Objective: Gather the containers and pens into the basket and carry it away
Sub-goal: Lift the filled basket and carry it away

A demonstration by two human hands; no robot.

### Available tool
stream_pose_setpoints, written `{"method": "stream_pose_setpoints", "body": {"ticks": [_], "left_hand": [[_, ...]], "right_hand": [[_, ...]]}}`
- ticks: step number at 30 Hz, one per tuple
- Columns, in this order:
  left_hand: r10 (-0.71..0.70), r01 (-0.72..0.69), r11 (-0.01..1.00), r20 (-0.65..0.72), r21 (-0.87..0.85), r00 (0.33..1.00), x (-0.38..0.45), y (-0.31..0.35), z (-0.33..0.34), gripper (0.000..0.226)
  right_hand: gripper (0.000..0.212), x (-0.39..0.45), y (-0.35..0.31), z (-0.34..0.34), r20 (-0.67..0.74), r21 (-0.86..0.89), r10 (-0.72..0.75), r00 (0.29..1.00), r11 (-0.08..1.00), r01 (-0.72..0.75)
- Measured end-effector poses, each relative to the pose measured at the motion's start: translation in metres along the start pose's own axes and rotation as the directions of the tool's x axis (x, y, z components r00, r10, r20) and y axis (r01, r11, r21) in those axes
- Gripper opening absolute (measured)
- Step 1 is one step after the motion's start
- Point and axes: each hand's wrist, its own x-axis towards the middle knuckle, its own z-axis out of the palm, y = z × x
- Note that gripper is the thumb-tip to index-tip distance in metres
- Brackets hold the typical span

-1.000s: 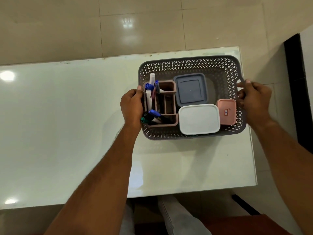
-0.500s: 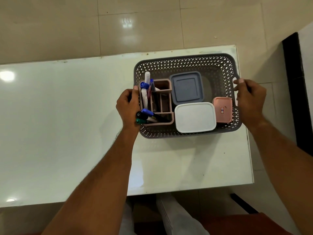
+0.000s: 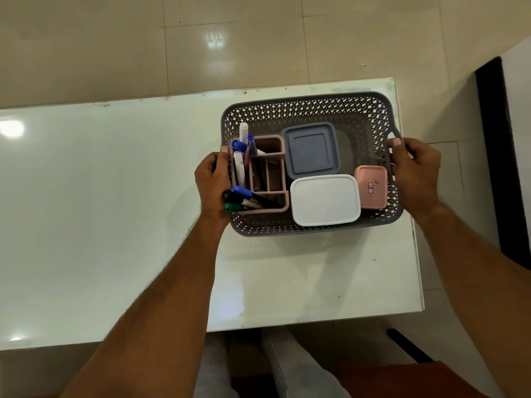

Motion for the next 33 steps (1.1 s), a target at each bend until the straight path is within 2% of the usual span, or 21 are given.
{"method": "stream_pose_setpoints", "body": {"ticks": [6, 9, 14, 23, 28, 33], "left_hand": [[-0.008, 0.008, 0.999, 0.007, -0.034, 1.000, -0.008, 0.016, -0.003, 0.040], [-0.010, 0.011, 0.999, 0.027, -0.049, 1.000, -0.012, 0.029, -0.008, 0.047], [-0.009, 0.010, 0.999, 0.032, -0.044, 0.999, -0.021, 0.067, -0.022, 0.045], [0.006, -0.002, 0.998, 0.066, -0.069, 0.998, -0.039, 0.168, -0.060, 0.032], [0.000, 0.009, 0.994, 0.077, -0.113, 0.997, -0.058, 0.235, -0.083, 0.030], [0.003, 0.015, 0.986, 0.107, -0.168, 0.994, -0.087, 0.293, -0.097, 0.030]], "right_hand": [[0.027, -0.004, -0.014, -0.007, 0.007, 0.002, 0.012, 1.000, 1.000, -0.012], [0.026, -0.006, -0.029, -0.012, 0.009, 0.013, 0.005, 1.000, 1.000, -0.005], [0.026, -0.011, -0.069, -0.021, 0.011, 0.021, -0.014, 1.000, 1.000, 0.014], [0.026, -0.034, -0.173, -0.040, 0.002, 0.045, 0.000, 1.000, 0.999, 0.000], [0.036, -0.041, -0.239, -0.062, -0.017, 0.011, -0.004, 1.000, 1.000, 0.005], [0.029, -0.046, -0.303, -0.090, -0.022, -0.003, -0.025, 0.999, 1.000, 0.025]]}}
